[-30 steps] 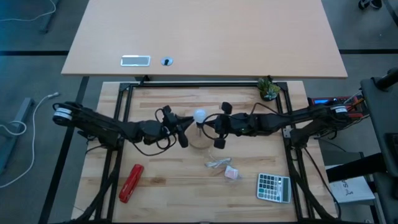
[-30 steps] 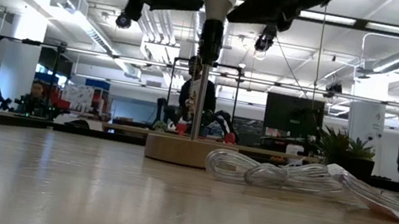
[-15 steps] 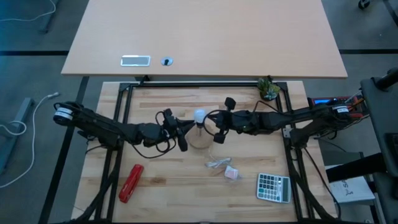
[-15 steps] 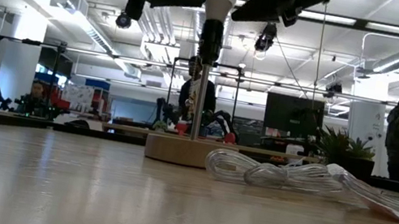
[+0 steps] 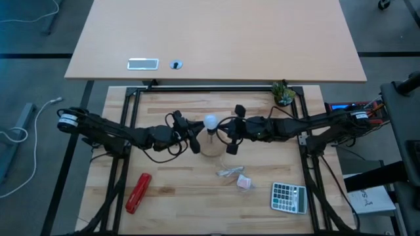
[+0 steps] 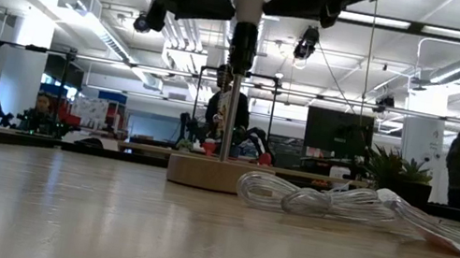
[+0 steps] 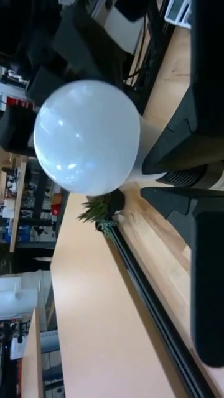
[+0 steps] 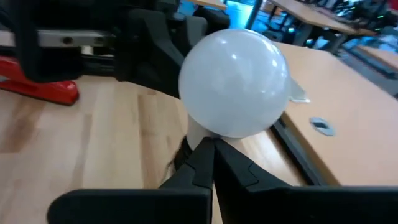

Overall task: Screw lightbulb
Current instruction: Insert the lightbulb into the lamp

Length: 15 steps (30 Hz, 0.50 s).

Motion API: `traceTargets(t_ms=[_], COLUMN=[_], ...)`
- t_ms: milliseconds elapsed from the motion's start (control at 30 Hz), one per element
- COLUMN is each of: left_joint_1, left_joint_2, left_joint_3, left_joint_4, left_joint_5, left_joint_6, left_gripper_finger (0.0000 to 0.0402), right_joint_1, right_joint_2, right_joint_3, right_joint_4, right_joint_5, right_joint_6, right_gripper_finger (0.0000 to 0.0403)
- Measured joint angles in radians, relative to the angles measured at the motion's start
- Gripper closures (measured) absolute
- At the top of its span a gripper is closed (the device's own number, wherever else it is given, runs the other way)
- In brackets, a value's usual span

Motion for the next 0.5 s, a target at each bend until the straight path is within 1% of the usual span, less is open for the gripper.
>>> traceTargets(t_ms=[133,233,433,500], left_joint_1=[0.003,0.003,-0.016,-0.027], left_joint_2=[0.000,-0.001,-0.042,-0.051], left_joint_3=[0.000,0.000,0.000,0.000], left_joint_4=[0.000,0.000,-0.016,-0.018], left_joint_5=[-0.003,-0.007,-0.008,-0.008], left_joint_6=[0.003,0.014,0.023,0.023], left_gripper_finger=[0.0361,0.0361,0.0361,0.0361], right_joint_1=[0.000,0.000,0.000,0.000], right_joint_2=[0.008,0.013,0.002,-0.004], right_joint_3=[0.000,0.000,0.000,0.000], right_joint_4=[0.018,-0.003,-0.068,-0.076], right_joint_5=[-0.048,-0.049,-0.016,0.012], right_joint_6=[0.021,0.030,0.048,0.047], right_gripper_finger=[0.0403,0.0403,0.0403,0.0403])
